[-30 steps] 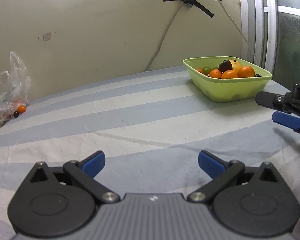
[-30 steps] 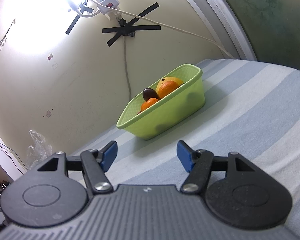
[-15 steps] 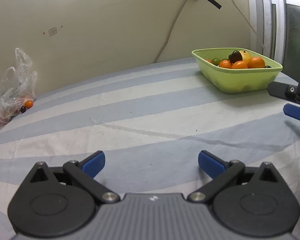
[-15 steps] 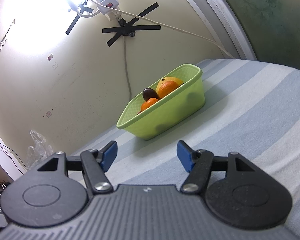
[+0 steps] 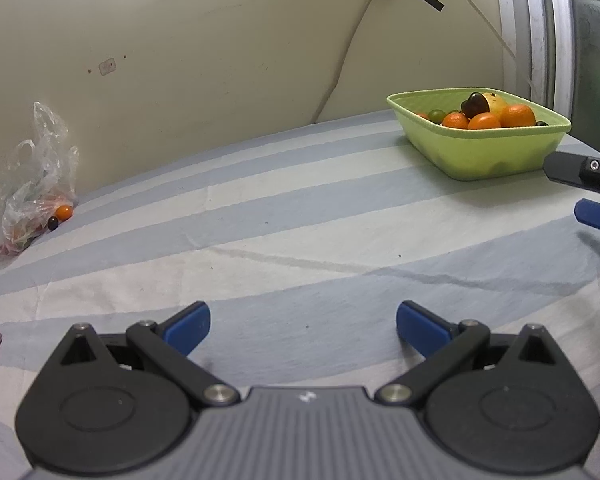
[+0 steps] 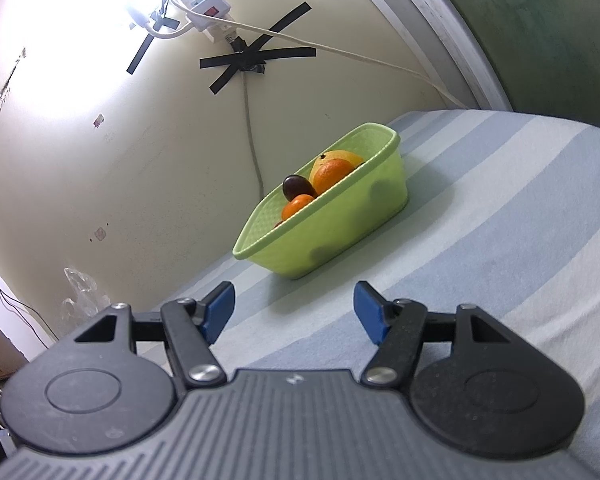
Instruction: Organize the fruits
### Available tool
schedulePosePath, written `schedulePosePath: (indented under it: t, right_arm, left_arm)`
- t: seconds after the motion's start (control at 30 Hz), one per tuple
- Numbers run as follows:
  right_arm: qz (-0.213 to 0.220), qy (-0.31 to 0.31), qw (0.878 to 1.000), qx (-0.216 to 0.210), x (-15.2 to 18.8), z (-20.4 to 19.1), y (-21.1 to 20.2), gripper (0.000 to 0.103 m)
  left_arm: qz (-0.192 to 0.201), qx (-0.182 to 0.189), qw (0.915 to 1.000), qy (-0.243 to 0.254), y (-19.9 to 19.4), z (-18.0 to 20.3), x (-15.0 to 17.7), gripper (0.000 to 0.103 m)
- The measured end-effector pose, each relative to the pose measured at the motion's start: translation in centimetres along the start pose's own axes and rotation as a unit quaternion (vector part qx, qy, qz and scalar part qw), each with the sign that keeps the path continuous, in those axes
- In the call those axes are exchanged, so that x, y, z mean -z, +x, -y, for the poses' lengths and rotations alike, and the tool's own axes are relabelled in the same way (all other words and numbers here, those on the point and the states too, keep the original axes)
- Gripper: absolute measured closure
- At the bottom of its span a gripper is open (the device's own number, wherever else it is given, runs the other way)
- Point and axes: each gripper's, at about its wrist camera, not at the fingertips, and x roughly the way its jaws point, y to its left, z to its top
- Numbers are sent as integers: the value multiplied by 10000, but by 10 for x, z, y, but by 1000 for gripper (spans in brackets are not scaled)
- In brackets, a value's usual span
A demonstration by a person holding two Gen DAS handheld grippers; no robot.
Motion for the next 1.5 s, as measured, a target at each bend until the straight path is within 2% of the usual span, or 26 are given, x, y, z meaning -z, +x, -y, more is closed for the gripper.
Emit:
schedulePosePath:
  t: [0.37,1.5]
  right_arm:
    - [0,33,10000,-16,0,1,0,35]
    - [-2,46,10000,-28,0,2,0,35]
  left_arm:
    - [253,-366,9989,161,-3,0,0,0]
    - [475,-822,9933,655,1,4,4,0]
